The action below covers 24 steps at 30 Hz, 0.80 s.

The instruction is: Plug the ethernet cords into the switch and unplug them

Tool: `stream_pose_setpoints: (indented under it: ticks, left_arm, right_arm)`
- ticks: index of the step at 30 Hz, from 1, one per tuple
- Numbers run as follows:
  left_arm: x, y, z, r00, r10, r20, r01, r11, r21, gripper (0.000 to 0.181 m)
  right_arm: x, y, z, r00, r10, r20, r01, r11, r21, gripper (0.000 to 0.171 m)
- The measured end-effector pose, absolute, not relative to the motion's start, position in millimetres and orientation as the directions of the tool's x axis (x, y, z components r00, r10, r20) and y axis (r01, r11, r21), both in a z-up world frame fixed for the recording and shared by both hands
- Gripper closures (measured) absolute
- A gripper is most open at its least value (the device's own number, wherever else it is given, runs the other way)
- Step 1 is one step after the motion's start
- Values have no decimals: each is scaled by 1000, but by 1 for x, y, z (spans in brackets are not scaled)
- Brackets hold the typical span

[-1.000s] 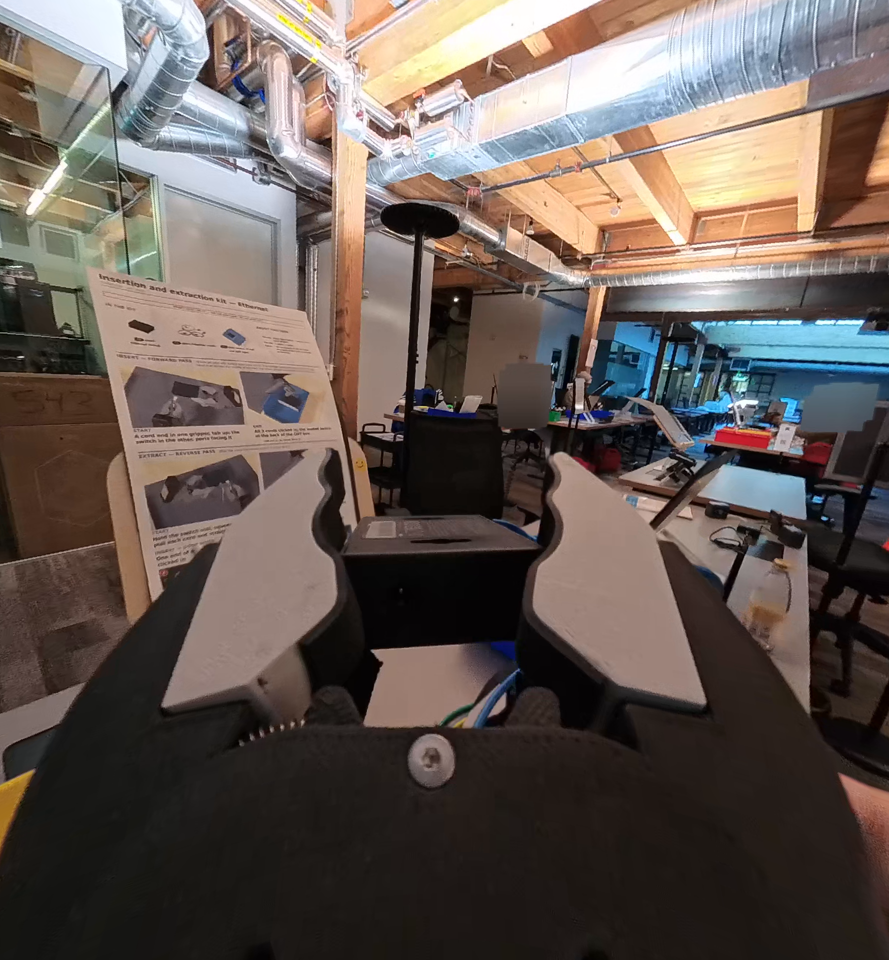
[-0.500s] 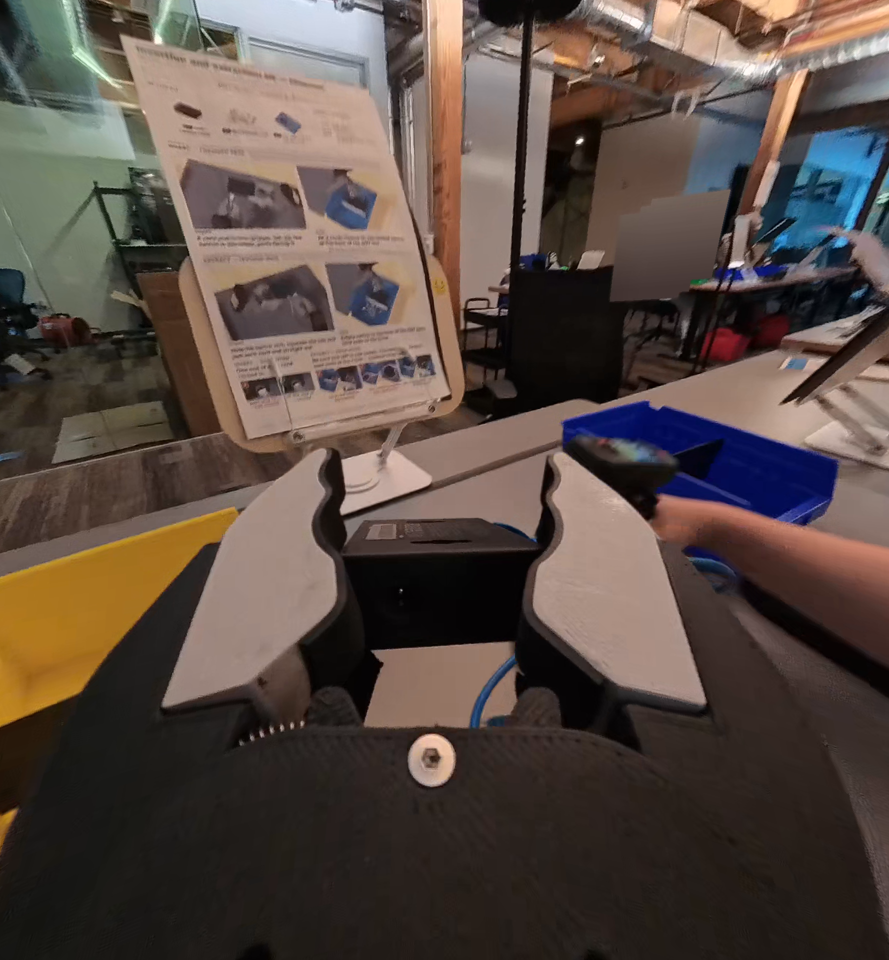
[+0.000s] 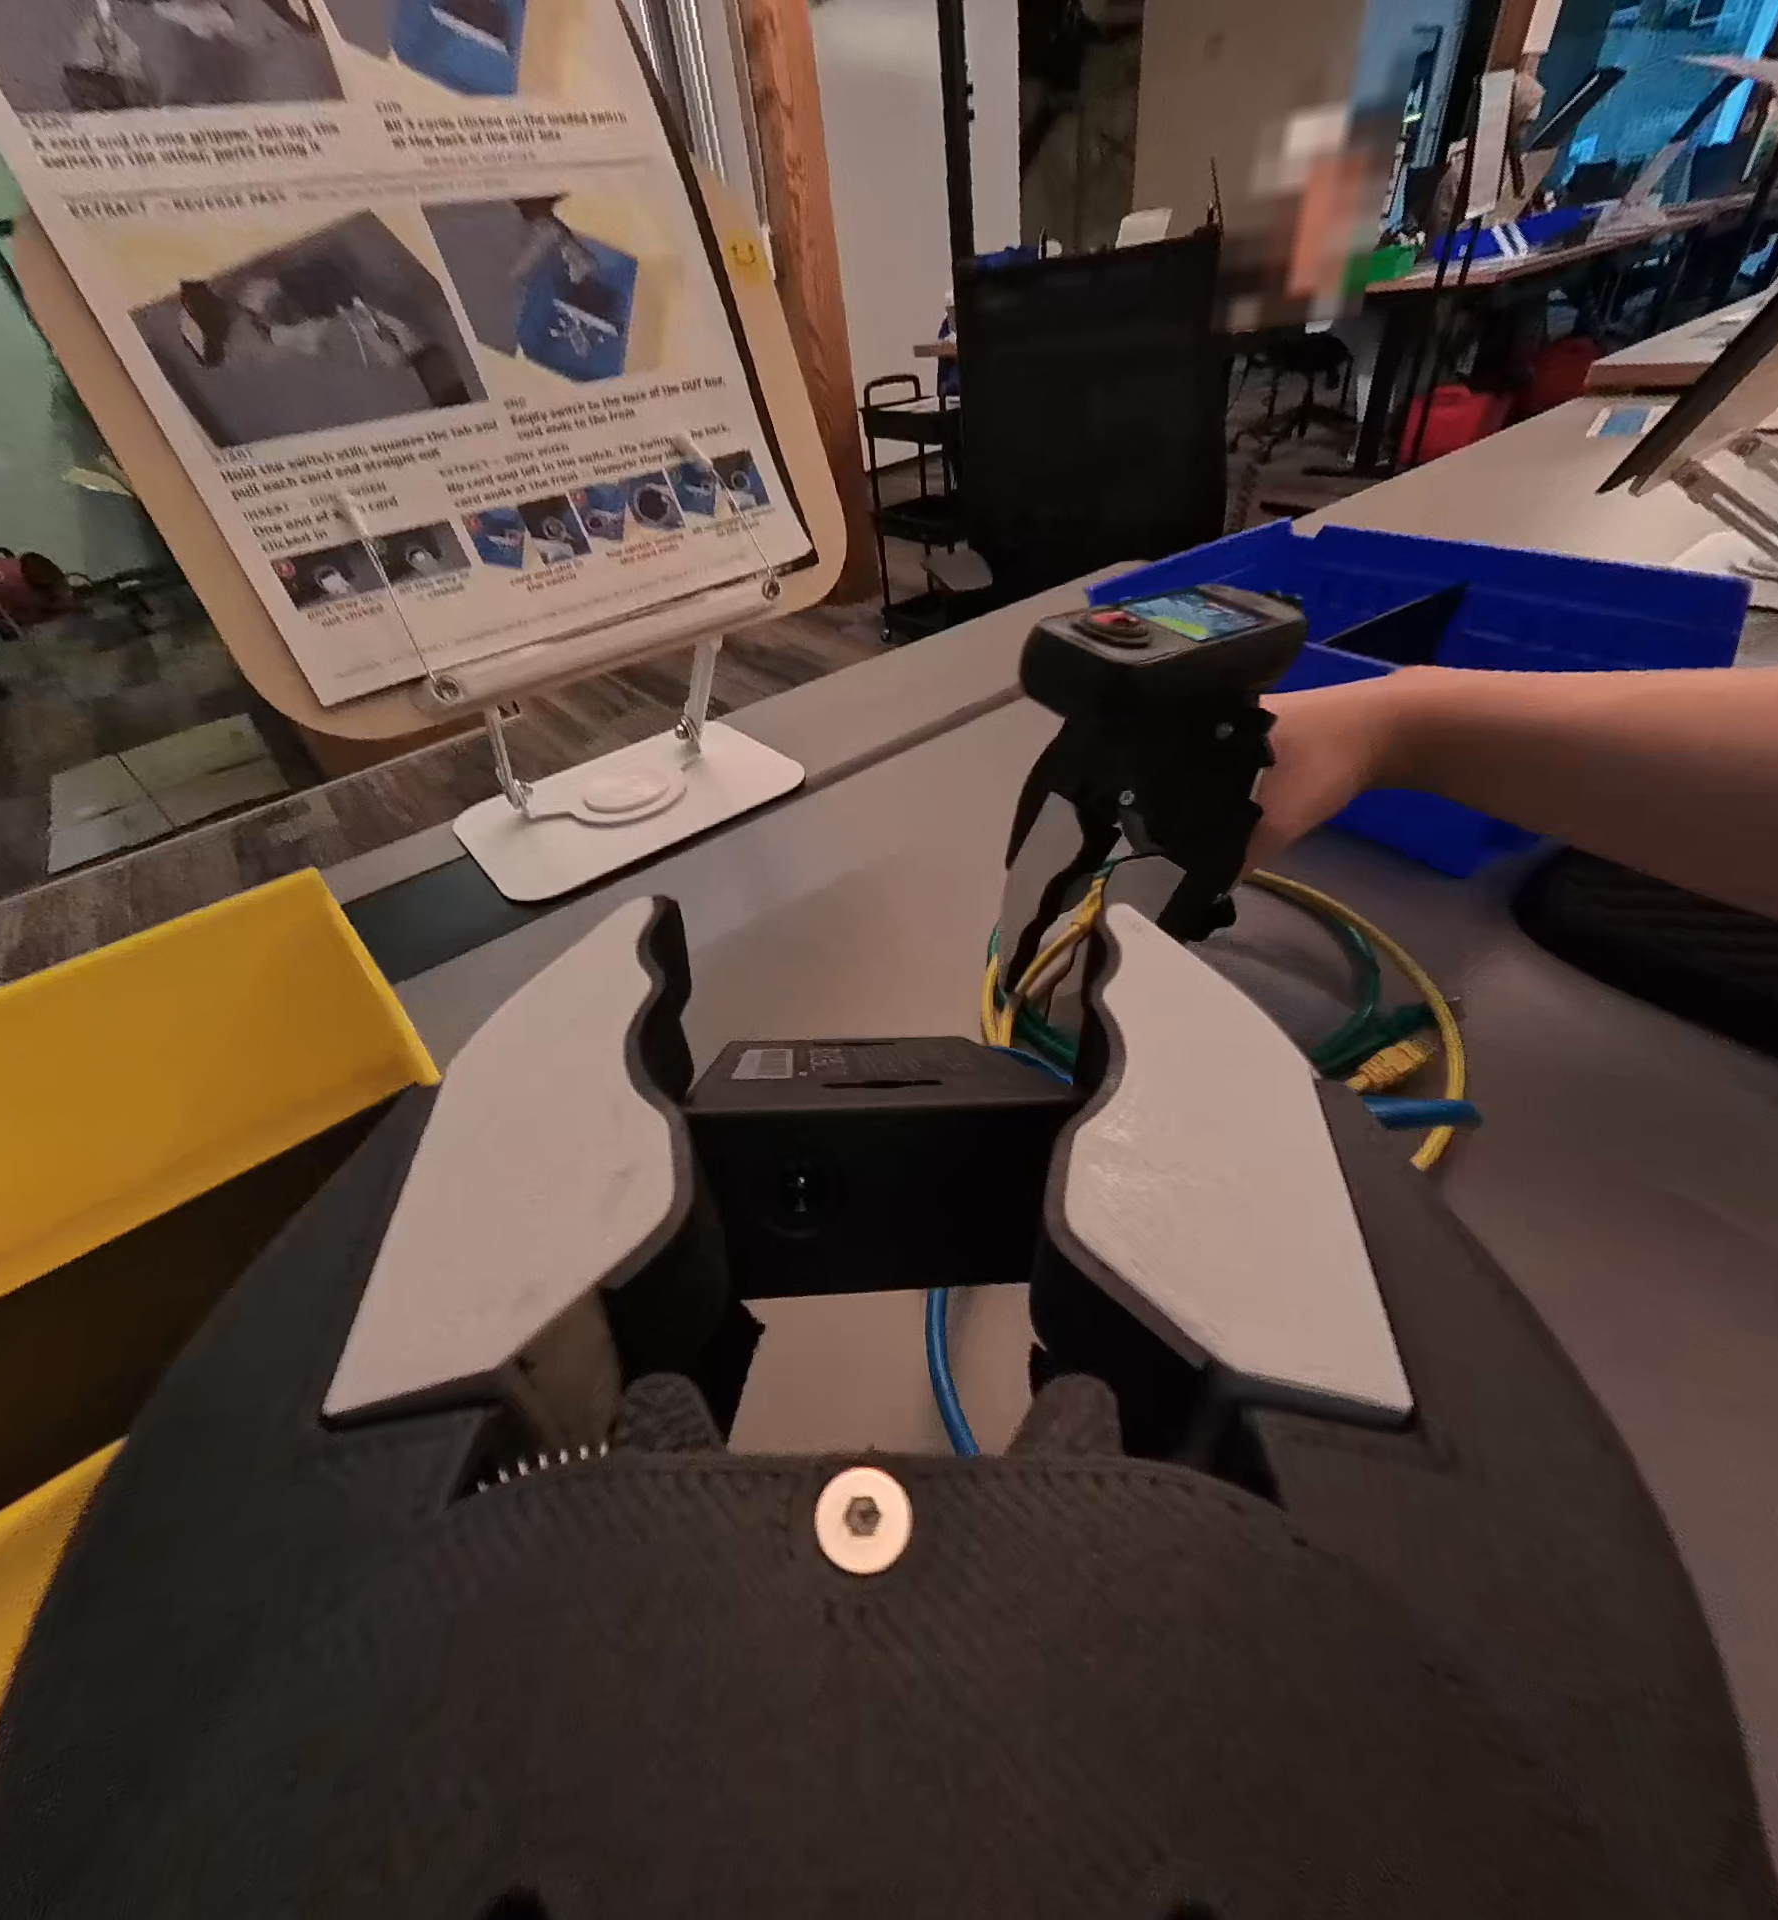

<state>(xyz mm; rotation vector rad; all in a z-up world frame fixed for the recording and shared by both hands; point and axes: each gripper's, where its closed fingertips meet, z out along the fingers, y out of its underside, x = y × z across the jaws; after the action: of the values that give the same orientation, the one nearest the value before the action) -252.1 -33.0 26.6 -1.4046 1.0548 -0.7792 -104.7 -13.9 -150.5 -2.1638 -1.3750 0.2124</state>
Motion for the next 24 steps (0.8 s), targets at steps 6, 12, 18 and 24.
stream_pose_setpoints:
  ticks: [6, 12, 18, 24]
  left_arm:
    - [-250, -31, 18, 402, -908, -119, -163, 57, -985, 109]
    - [-244, -22, 36, 440, -883, -164, -141, 112, -984, 109]
    - [-235, -19, 43, 408, -904, -129, -111, 91, -990, 109]
    - [-217, -35, 25, 299, -954, -35, -95, 7, -995, 109]
  right_arm:
    - [-90, -5, -148, 390, 882, 265, 868, -257, -424, 164]
    - [-59, 4, -69, 396, 748, 532, 888, -165, -429, 165]
    - [-17, -4, 46, 397, 458, 795, 916, -147, -373, 164]
    - [27, -22, 130, 332, 188, 924, 927, -246, -283, 165]
